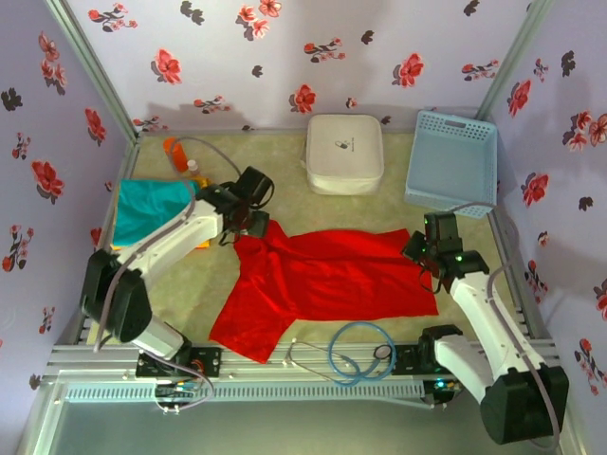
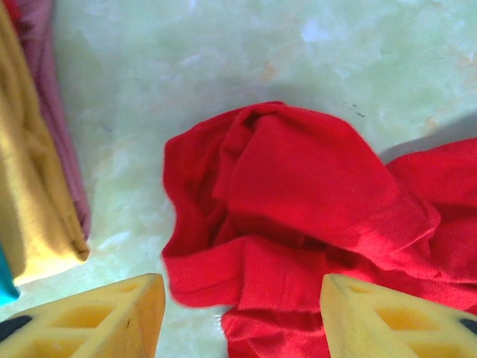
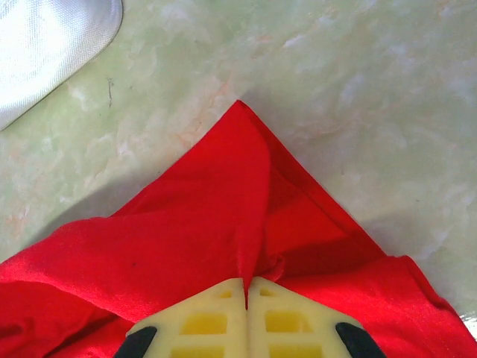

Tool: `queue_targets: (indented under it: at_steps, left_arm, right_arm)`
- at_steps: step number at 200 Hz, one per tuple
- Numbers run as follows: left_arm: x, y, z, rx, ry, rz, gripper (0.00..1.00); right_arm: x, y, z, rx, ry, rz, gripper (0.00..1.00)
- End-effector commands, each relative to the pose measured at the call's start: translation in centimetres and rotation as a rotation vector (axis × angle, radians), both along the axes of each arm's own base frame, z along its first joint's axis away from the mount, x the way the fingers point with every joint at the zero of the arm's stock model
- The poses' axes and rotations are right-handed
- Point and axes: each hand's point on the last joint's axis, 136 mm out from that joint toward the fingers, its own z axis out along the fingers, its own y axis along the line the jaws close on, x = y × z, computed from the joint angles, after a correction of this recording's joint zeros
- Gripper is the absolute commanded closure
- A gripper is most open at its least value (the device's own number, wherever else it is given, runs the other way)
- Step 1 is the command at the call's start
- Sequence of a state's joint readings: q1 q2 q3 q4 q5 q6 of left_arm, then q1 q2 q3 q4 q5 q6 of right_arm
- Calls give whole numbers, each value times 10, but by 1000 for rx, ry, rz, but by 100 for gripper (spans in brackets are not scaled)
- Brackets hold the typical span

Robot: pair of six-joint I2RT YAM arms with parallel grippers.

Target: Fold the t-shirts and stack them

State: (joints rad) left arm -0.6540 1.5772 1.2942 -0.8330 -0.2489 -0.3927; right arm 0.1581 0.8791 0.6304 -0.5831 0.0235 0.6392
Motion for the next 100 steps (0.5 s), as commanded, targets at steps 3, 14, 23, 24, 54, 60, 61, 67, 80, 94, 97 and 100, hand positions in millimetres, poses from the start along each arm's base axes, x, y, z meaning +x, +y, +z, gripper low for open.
queue_targets:
  at_steps: [3, 14, 23, 24, 54, 60, 61, 67, 80, 94, 97, 100]
  left_arm:
    - [-4, -17, -13, 56, 88, -90, 43]
    - [-3, -27, -15, 72, 83, -112, 43]
    - [-4, -34, -17, 89, 76, -125, 44]
    - [-3, -35, -17, 89, 74, -126, 44]
    - [-10, -51, -28, 163, 91, -163, 51]
    - [-11, -54, -31, 171, 93, -168, 53]
    - [-11, -55, -31, 172, 94, -169, 53]
    - [-13, -57, -35, 180, 101, -176, 56]
    - [-15, -61, -40, 194, 111, -185, 58]
    - [-15, -61, -44, 218, 102, -175, 58]
    - [-15, -60, -44, 223, 100, -171, 58]
    - [-15, -60, -45, 227, 99, -168, 59]
  right_arm:
    - [-10, -2, -3, 8, 7, -22, 100]
    - [-12, -2, -5, 11, 10, -24, 100]
    - [-13, -1, -6, 16, 14, -23, 100]
    - [-13, -1, -6, 16, 14, -24, 100]
    - [-14, -1, -8, 21, 20, -23, 100]
    - [-13, -1, -8, 21, 20, -23, 100]
    - [-14, 0, -8, 21, 20, -22, 100]
    - [-13, 0, -8, 22, 19, -22, 100]
    - [-14, 0, -9, 21, 21, -22, 100]
    - [-14, 0, -9, 22, 22, -21, 100]
    - [-14, 0, -9, 21, 22, -22, 100]
    - [-14, 0, -9, 21, 22, -21, 100]
